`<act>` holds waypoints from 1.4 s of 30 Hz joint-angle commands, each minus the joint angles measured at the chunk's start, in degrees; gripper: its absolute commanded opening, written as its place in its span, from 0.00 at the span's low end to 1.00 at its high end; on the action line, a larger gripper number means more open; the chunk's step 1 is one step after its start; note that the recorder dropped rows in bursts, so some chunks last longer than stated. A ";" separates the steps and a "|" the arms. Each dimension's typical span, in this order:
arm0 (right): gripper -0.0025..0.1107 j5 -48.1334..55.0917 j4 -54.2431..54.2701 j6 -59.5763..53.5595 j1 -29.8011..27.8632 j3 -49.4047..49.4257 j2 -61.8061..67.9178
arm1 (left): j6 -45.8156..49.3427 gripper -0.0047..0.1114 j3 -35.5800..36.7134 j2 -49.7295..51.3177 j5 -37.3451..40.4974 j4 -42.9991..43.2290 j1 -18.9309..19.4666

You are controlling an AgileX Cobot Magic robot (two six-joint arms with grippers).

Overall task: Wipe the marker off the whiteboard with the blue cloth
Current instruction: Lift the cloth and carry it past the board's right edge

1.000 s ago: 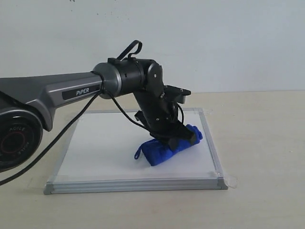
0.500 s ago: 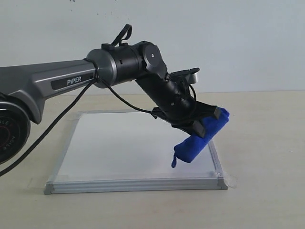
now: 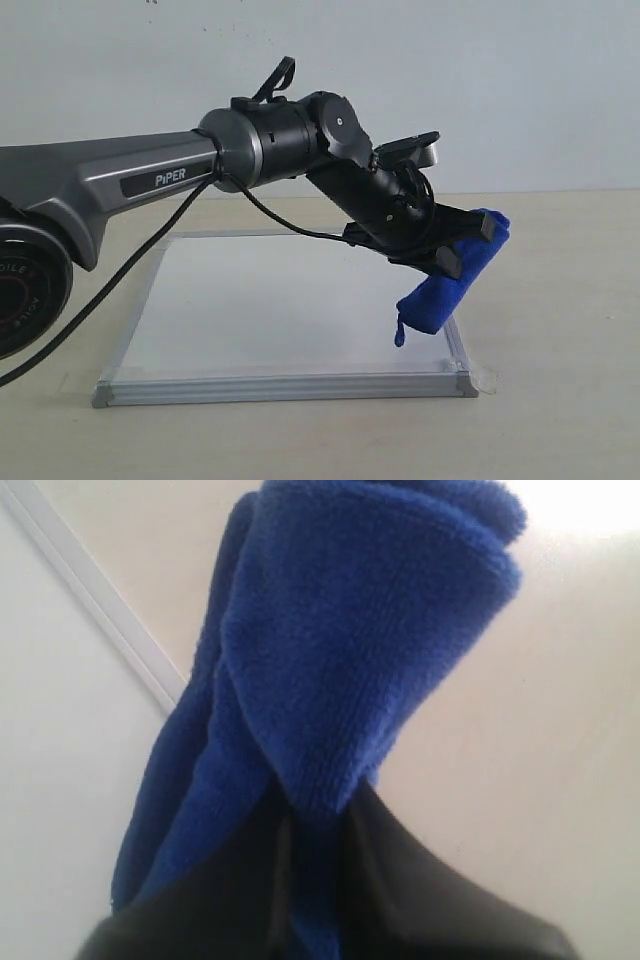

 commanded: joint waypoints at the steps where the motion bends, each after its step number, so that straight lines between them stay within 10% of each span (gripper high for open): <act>1: 0.03 -0.30 -0.34 0.00 -0.29 -0.08 -0.30 | -0.82 0.07 0.31 -0.60 -2.00 -0.86 -0.24; 31: 0.03 -0.30 -0.15 0.00 -0.29 -0.08 -0.30 | -2.11 0.07 0.86 -0.66 -7.03 -10.40 -1.99; 42: 0.03 -0.30 -0.15 0.00 -0.29 -0.08 -0.30 | 1.61 0.07 17.67 -8.00 -18.51 -17.59 -1.99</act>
